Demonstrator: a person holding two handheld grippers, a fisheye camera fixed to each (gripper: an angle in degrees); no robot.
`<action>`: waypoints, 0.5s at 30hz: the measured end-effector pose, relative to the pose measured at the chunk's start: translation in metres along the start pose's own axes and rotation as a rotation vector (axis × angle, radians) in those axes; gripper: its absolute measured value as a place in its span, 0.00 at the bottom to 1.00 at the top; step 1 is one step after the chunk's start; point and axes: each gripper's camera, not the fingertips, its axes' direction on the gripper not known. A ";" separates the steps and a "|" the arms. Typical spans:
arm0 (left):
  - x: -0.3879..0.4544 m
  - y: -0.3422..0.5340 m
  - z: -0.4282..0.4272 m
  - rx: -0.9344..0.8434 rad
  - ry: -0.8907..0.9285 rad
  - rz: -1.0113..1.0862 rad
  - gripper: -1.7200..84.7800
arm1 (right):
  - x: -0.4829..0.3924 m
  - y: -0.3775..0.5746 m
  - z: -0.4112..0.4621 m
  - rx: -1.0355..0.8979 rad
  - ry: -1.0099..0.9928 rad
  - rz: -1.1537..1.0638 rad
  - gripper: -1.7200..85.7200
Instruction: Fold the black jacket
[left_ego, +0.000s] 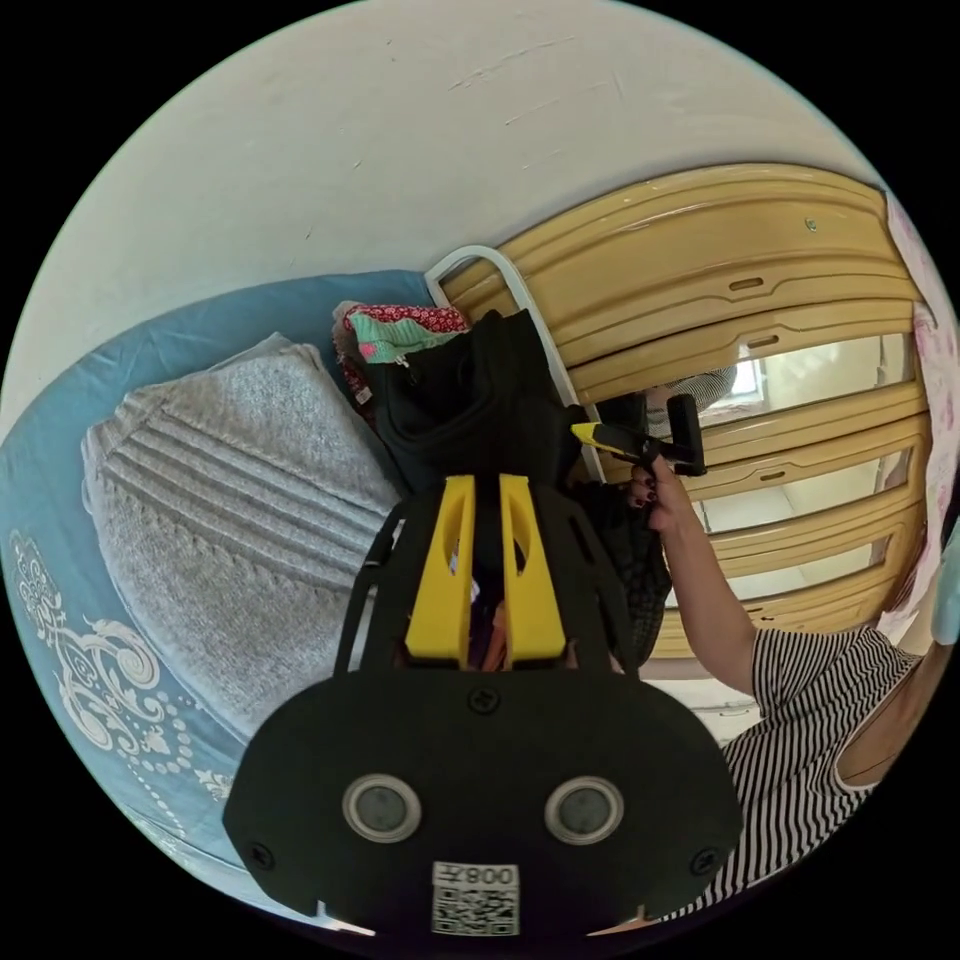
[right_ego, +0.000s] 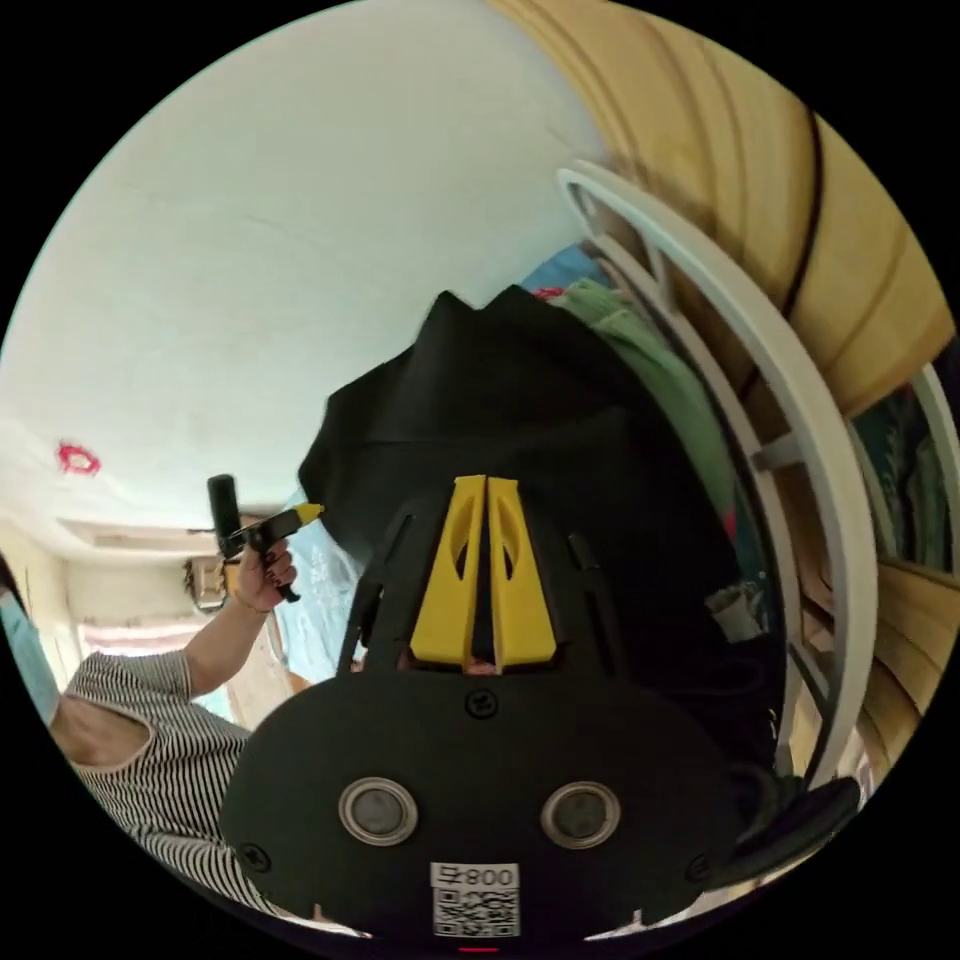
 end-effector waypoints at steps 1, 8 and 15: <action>-0.004 0.011 -0.008 0.025 0.018 -0.008 0.05 | -0.014 0.001 0.001 -0.010 -0.064 -0.054 0.03; -0.028 0.077 -0.032 0.076 0.121 -0.076 0.06 | -0.096 0.031 -0.012 0.069 0.365 -0.258 0.03; -0.038 0.125 -0.027 0.015 0.152 -0.082 0.07 | 0.017 -0.031 -0.058 0.067 0.302 0.011 0.15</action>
